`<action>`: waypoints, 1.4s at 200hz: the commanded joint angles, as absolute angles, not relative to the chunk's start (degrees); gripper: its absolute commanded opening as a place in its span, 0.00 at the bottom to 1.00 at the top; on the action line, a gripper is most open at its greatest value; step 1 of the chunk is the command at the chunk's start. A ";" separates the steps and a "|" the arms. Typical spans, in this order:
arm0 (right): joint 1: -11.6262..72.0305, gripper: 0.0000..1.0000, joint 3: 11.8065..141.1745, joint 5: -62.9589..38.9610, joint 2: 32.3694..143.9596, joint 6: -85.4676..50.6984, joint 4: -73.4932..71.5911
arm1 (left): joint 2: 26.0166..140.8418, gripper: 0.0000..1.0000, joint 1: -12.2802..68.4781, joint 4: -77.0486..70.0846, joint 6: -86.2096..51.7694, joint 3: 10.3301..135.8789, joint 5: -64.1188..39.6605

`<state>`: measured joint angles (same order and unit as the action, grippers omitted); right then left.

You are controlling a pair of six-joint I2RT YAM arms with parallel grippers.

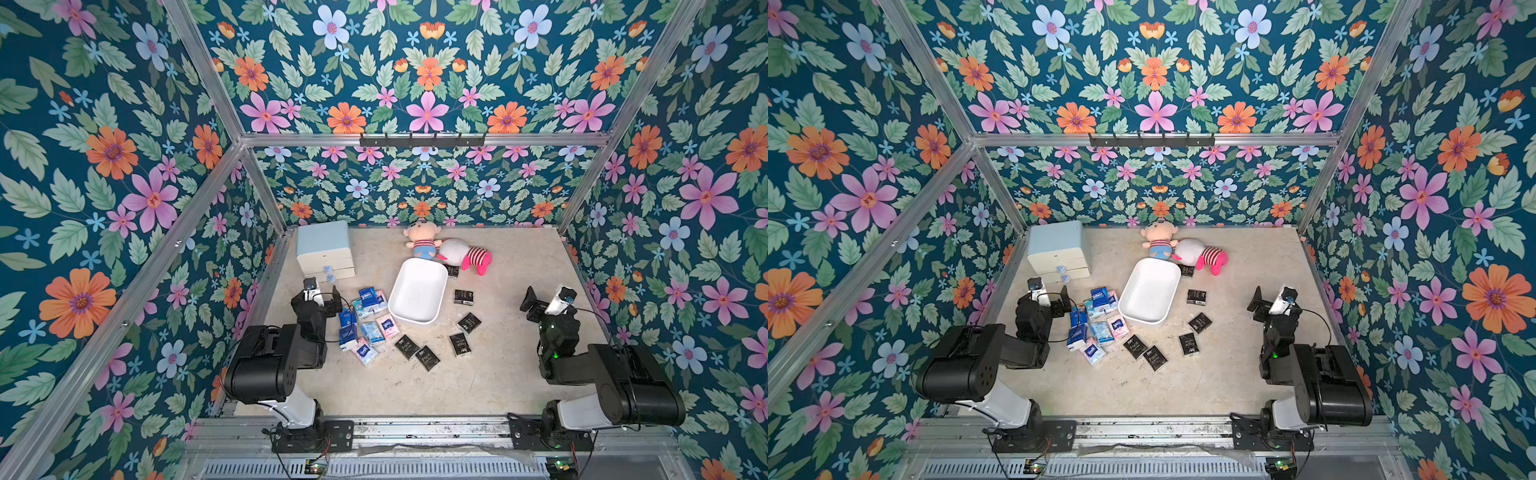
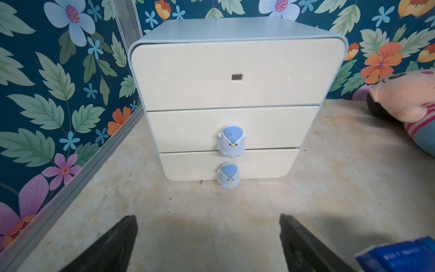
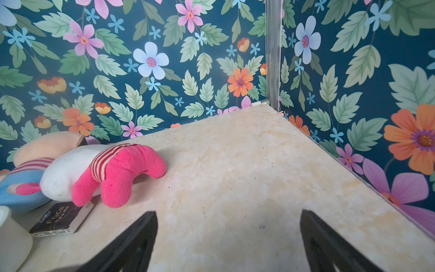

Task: Put the pocket tissues into the storage box
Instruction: Adjust the storage box at the center of the board.

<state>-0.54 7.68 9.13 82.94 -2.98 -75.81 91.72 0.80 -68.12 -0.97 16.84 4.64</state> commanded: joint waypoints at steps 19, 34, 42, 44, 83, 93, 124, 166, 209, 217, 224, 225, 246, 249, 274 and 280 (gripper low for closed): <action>-0.53 0.99 7.86 9.05 83.06 -2.37 -76.64 | 91.67 1.00 0.73 -68.82 -0.53 16.89 4.50; -0.53 0.99 7.88 9.05 83.06 -2.37 -76.63 | 91.67 1.00 0.70 -68.91 -0.56 16.86 4.60; -0.53 0.99 7.85 9.05 83.06 -2.37 -76.64 | 91.71 1.00 0.70 -68.89 -0.60 16.87 4.56; -0.53 0.99 7.83 9.01 83.06 -2.37 -76.64 | 91.68 1.00 0.75 -68.86 -0.54 16.85 4.57; -0.53 0.99 7.93 9.10 83.06 -2.37 -76.55 | 91.76 1.00 0.72 -68.79 -0.53 16.96 4.57; -0.03 0.99 7.60 11.00 82.85 -2.20 -77.24 | 91.76 1.00 0.78 -68.82 -0.54 17.01 4.57; 4.42 0.99 9.87 18.88 75.05 -0.01 -67.04 | 88.16 1.00 0.71 -61.87 -1.15 19.31 7.16; 5.83 0.99 25.49 22.18 60.80 -23.07 -24.76 | 79.96 1.00 0.83 -42.23 -6.54 25.46 10.46; 5.24 0.90 34.37 1.60 59.55 -38.31 -11.75 | 77.10 1.00 0.80 -15.92 -26.74 35.73 18.08; 6.51 0.88 36.28 1.95 60.64 -39.80 -8.12 | 76.88 1.00 0.79 -11.77 -29.25 37.48 17.42; 8.09 0.86 38.17 2.84 61.64 -40.43 -5.69 | 76.65 1.00 0.79 -8.22 -31.28 38.83 16.76; 8.35 0.86 38.38 3.05 61.80 -40.52 -5.44 | 76.60 1.00 0.79 -7.71 -31.42 39.06 16.64; 14.81 0.86 42.23 6.54 65.45 -42.83 -1.22 | 75.19 1.00 0.88 0.69 -36.21 41.33 13.40; 15.70 0.86 42.81 6.61 66.12 -43.07 -0.89 | 74.90 1.00 0.88 1.54 -36.94 41.39 12.74; 22.76 0.86 46.95 8.31 72.66 -45.47 -0.05 | 70.82 1.00 1.56 6.16 -41.60 39.35 7.01; 24.18 0.86 47.98 8.65 74.55 -45.82 -0.09 | 69.70 1.00 1.82 6.93 -43.19 38.52 6.25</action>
<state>19.57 44.88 6.33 69.80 -41.54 -3.90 72.90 1.10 -2.83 -34.79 40.34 11.62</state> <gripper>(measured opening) 0.859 0.996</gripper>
